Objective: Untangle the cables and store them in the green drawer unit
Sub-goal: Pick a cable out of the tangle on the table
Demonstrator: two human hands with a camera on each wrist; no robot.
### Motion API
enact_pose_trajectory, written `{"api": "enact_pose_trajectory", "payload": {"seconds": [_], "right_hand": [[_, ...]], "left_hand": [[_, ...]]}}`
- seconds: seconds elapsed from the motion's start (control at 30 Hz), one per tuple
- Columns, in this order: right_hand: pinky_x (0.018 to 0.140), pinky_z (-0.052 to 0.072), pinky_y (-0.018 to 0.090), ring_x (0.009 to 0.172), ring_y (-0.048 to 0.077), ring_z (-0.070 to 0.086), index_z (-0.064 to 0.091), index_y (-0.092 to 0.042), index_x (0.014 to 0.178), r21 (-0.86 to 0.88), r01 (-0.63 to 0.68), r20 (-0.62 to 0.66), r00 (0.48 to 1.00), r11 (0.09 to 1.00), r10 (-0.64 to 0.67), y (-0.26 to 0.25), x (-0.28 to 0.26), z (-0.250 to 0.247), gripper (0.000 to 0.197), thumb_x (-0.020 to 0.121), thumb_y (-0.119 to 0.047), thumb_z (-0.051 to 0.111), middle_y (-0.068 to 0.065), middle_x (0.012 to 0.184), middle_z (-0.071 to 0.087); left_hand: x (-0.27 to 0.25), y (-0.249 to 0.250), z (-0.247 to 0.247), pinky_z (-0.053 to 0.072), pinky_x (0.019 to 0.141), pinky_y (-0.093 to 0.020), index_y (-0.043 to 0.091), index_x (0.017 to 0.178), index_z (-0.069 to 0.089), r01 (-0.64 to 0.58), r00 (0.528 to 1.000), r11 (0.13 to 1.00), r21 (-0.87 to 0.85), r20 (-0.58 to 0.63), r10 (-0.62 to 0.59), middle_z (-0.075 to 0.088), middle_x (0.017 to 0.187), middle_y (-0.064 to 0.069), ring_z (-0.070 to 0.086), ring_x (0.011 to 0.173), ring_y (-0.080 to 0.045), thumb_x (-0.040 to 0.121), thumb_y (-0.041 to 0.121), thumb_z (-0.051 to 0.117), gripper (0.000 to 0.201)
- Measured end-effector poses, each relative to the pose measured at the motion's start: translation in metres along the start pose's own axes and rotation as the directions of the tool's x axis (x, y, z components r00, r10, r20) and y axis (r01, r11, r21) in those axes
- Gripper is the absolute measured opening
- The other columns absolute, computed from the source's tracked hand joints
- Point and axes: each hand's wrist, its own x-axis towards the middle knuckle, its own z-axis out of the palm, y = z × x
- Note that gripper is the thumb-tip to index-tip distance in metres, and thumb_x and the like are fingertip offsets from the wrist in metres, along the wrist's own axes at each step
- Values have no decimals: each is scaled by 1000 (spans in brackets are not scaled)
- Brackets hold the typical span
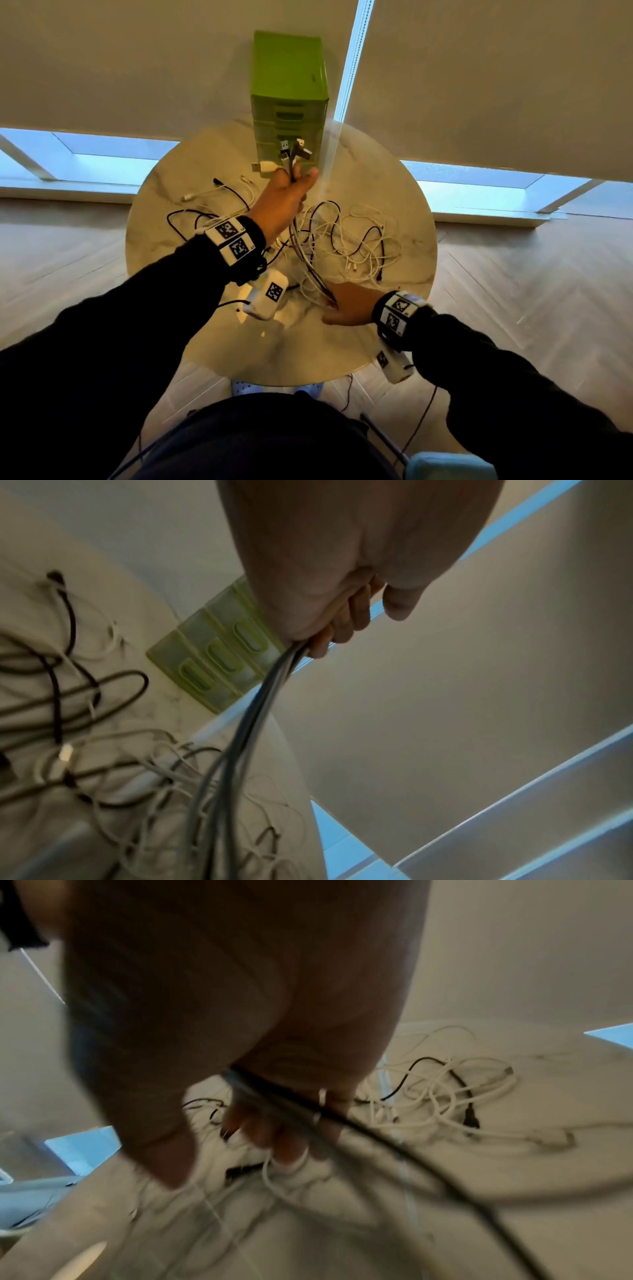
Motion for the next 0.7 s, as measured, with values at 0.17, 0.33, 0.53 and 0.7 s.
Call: {"api": "enact_pose_trajectory", "payload": {"seconds": [0.17,0.33,0.53,0.7], "right_hand": [[88,44,34,96,15,58,58,-19,110,444,30,-75,997,895,4,33,-6,-38,42,88,-52,43,5,107,64],[81,41,24,97,19,59,61,-14,115,-53,15,34,999,998,-13,64,9,-32,23,100,-19,44,4,107,66],[79,38,31,100,30,57,54,-13,114,-377,142,184,980,915,-76,73,31,8,24,93,-22,60,12,111,60],[87,39,33,113,32,56,42,-19,136,-474,173,210,974,863,-80,79,38,23,38,98,-20,46,14,125,55]], "left_hand": [[-4,-5,-25,27,51,-23,22,88,45,18,1000,998,65,6,-18,27,63,7,27,52,-7,104,26,52,18],[-15,-22,-28,25,47,-22,26,73,27,49,998,998,40,-36,-47,21,62,5,22,51,-10,104,20,52,40],[-25,-28,-22,23,46,-22,27,71,25,46,997,999,14,-62,-45,18,63,3,20,51,-11,104,19,52,43],[-30,-31,-21,19,48,-25,27,71,25,47,995,999,-1,-83,-47,16,63,2,17,53,-13,105,19,51,43]]}}
